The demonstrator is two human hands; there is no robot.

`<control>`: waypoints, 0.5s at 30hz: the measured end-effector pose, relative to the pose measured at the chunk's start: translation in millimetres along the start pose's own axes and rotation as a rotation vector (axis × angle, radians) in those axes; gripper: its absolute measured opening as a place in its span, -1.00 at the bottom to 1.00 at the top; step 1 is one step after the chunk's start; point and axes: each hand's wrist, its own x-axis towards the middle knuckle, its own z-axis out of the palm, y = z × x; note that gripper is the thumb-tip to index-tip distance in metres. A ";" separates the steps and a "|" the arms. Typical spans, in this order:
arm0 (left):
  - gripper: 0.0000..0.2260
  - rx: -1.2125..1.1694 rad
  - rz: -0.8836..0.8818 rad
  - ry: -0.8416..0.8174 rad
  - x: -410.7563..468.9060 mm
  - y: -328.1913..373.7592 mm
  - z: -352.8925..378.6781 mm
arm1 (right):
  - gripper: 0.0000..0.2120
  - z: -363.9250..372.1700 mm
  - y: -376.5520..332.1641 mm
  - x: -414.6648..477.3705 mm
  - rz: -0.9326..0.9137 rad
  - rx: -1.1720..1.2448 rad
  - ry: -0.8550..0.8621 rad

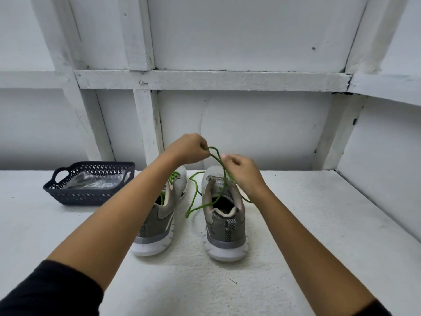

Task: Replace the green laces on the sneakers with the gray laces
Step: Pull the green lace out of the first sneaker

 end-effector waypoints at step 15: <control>-0.78 -0.911 -0.152 0.118 -9.7 -11.4 13.1 | -0.89 -32.3 -49.7 39.8 -0.017 0.175 0.118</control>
